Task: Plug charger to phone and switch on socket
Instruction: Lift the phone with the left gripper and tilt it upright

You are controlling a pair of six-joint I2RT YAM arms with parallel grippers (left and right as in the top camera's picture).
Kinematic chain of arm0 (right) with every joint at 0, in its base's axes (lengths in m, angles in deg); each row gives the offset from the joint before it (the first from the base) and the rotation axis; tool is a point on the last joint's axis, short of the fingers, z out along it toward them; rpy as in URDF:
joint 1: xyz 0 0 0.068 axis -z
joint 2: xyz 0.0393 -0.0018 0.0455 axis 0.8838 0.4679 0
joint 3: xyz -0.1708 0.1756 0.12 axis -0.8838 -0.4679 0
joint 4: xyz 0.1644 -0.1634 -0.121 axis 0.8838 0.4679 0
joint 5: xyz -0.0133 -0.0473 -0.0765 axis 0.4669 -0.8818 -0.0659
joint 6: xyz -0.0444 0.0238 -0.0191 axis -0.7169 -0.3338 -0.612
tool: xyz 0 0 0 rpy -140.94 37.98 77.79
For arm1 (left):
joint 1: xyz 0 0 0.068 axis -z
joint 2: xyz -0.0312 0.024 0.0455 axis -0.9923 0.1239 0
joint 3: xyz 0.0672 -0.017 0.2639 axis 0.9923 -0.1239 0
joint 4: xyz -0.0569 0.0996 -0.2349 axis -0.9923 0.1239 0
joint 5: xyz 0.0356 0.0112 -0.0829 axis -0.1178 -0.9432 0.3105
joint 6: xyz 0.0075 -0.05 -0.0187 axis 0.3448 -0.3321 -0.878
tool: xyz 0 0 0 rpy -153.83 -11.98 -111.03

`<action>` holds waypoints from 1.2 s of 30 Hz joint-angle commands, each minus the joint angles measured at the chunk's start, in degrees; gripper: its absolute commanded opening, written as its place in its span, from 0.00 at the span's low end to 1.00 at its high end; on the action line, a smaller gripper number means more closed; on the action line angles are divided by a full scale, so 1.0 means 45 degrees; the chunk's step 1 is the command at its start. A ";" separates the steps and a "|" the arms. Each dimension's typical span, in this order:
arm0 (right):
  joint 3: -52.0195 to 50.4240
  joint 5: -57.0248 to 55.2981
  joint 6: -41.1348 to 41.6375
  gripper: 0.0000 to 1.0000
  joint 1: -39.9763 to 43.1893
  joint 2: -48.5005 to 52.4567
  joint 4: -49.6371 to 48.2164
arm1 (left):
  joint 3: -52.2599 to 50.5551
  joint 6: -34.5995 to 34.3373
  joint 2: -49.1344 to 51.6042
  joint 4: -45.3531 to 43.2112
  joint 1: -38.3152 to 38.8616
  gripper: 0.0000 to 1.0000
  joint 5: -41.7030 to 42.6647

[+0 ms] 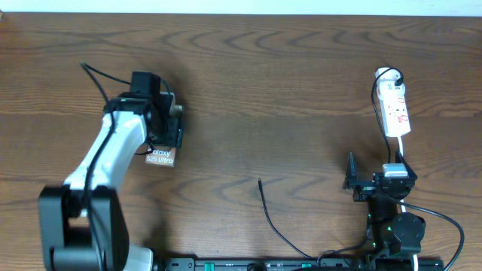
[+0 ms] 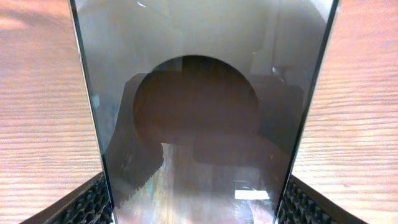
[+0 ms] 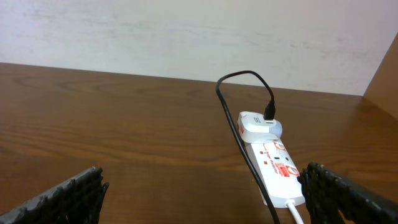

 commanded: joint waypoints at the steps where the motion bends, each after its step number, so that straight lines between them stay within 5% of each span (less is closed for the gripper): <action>1: -0.0015 0.0029 -0.0131 0.99 -0.0248 -0.0068 0.0053 | 0.0447 -0.0291 -0.1054 0.0117 0.0049 0.08 0.0117; 9: -0.0015 0.0029 -0.0131 0.99 -0.0248 -0.0068 0.0053 | 0.0442 -0.0384 -0.2710 0.0165 0.0049 0.08 0.2380; 16: -0.0015 0.0029 -0.0131 0.99 -0.0248 -0.0068 0.0053 | 0.0442 -0.2161 -0.2939 0.0165 0.0049 0.08 0.3881; 25: -0.0015 0.0029 -0.0131 0.99 -0.0248 -0.0068 0.0053 | 0.0442 -0.6329 -0.2939 0.0000 0.0049 0.08 0.5032; 36: -0.0015 0.0029 -0.0136 0.99 -0.0248 -0.0068 0.0053 | 0.0442 -1.1089 -0.2939 -0.1413 0.0039 0.07 0.9316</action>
